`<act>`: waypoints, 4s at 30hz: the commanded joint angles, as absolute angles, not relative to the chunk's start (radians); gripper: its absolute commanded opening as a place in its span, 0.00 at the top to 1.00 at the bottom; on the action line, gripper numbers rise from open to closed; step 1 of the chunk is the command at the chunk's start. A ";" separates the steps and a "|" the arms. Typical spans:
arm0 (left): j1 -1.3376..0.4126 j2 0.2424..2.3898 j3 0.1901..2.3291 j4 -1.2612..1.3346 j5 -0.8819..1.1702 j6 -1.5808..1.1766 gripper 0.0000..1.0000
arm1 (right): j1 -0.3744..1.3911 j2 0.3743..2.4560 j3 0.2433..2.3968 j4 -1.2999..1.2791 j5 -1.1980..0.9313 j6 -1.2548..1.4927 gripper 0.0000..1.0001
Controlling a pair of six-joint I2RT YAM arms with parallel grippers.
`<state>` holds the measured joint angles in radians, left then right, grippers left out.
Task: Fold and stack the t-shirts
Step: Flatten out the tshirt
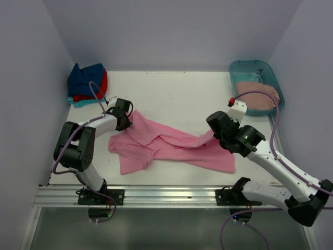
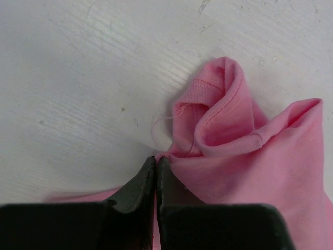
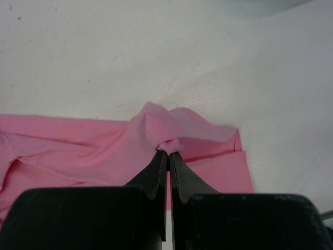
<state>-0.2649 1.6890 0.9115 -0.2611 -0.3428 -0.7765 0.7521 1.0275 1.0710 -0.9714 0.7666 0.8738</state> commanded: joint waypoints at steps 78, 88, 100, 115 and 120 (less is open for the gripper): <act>-0.225 0.471 1.457 -0.480 0.437 -0.380 1.00 | 0.706 0.605 1.416 -0.721 0.023 0.330 1.00; -0.184 0.501 1.424 -0.380 0.625 -0.462 1.00 | 0.706 0.599 1.565 -0.825 0.163 0.342 1.00; -0.181 1.012 1.129 -0.423 -0.188 -0.440 1.00 | 0.684 1.267 1.542 -0.893 0.706 0.403 1.00; -0.114 1.822 1.293 -0.422 -0.387 -0.614 1.00 | 0.468 2.005 1.603 -0.695 0.773 0.499 1.00; -0.095 1.810 1.296 -0.316 -0.387 -0.583 1.00 | 0.416 1.956 1.582 -0.614 0.772 0.488 1.00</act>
